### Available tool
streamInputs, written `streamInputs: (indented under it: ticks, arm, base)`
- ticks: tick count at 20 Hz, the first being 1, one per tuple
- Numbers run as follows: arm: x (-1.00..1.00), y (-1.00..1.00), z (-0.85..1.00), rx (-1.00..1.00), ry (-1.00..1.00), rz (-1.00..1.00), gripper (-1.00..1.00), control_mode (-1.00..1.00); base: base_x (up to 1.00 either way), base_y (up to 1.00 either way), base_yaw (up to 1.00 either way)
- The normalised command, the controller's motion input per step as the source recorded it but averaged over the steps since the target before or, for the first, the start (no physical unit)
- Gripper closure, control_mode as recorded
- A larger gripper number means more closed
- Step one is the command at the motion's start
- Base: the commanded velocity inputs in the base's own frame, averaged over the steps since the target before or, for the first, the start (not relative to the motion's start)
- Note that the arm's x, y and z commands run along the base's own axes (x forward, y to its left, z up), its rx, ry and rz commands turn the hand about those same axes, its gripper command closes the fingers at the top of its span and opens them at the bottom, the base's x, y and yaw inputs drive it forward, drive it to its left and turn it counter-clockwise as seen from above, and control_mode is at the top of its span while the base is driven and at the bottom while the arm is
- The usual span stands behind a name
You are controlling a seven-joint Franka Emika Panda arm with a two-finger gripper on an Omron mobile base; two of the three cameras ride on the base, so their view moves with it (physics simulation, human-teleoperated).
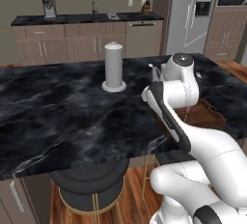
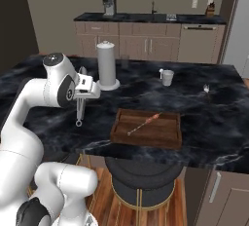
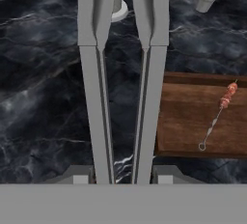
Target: Take the tongs from the drawer on the right and place them on the dining counter next to the tray containing the kebab skewer.
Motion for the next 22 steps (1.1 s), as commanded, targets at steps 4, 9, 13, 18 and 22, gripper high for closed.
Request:
streamInputs:
  ticks: [4,9,13,18,22]
  arm:
    - [0.0,0.0,0.0,0.0,0.0,0.0,1.0,1.0]
    - [0.0,0.0,0.0,0.0,0.0,0.0,1.0,1.0]
    - [0.0,0.0,0.0,0.0,0.0,0.0,1.0,1.0]
    - [0.03,-0.01,-0.05,0.0,0.03,0.0,1.0,-1.0]
    - [0.38,-0.11,-0.25,0.01,0.13,0.0,1.0,-1.0]
  base:
    - [0.47,-0.15,0.06]
    - [0.41,-0.12,0.02]
    - [0.16,-0.03,0.0]
    - [0.0,-0.01,0.0]
    - [0.0,0.0,0.0]
